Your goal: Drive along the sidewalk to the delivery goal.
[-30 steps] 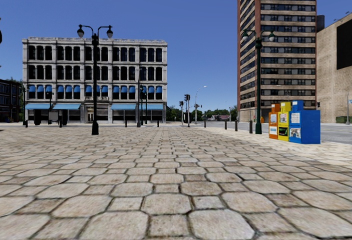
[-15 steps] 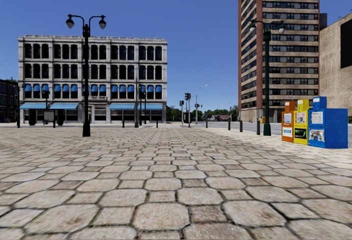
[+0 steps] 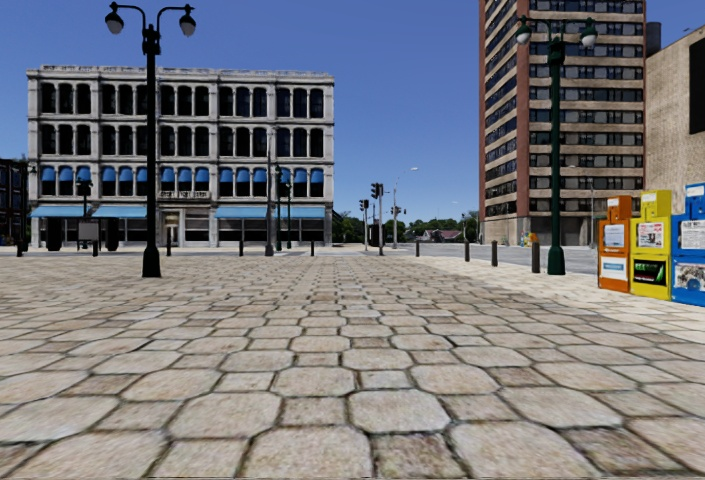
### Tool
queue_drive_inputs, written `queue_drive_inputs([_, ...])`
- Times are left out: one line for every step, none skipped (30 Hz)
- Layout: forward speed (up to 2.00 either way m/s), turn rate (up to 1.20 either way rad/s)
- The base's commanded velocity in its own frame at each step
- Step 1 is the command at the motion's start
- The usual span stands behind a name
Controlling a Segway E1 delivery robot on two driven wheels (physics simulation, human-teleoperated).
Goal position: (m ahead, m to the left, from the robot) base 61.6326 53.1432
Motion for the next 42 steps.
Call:
queue_drive_inputs([2.00,0.00])
queue_drive_inputs([2.00,0.00])
queue_drive_inputs([2.00,0.00])
queue_drive_inputs([2.00,0.00])
queue_drive_inputs([2.00,0.00])
queue_drive_inputs([2.00,0.00])
queue_drive_inputs([2.00,0.00])
queue_drive_inputs([2.00,0.00])
queue_drive_inputs([2.00,0.00])
queue_drive_inputs([2.00,0.00])
queue_drive_inputs([2.00,0.00])
queue_drive_inputs([2.00,0.00])
queue_drive_inputs([2.00,0.00])
queue_drive_inputs([2.00,0.00])
queue_drive_inputs([2.00,0.00])
queue_drive_inputs([2.00,0.00])
queue_drive_inputs([2.00,0.00])
queue_drive_inputs([2.00,0.00])
queue_drive_inputs([2.00,0.00])
queue_drive_inputs([2.00,0.00])
queue_drive_inputs([2.00,0.00])
queue_drive_inputs([2.00,0.00])
queue_drive_inputs([2.00,0.00])
queue_drive_inputs([2.00,0.00])
queue_drive_inputs([2.00,0.00])
queue_drive_inputs([2.00,0.00])
queue_drive_inputs([2.00,0.00])
queue_drive_inputs([2.00,0.00])
queue_drive_inputs([2.00,0.00])
queue_drive_inputs([2.00,0.00])
queue_drive_inputs([2.00,0.00])
queue_drive_inputs([2.00,0.00])
queue_drive_inputs([2.00,0.00])
queue_drive_inputs([2.00,0.00])
queue_drive_inputs([2.00,0.00])
queue_drive_inputs([2.00,0.00])
queue_drive_inputs([2.00,0.00])
queue_drive_inputs([2.00,0.00])
queue_drive_inputs([2.00,0.00])
queue_drive_inputs([2.00,0.00])
queue_drive_inputs([2.00,0.00])
queue_drive_inputs([2.00,0.00])
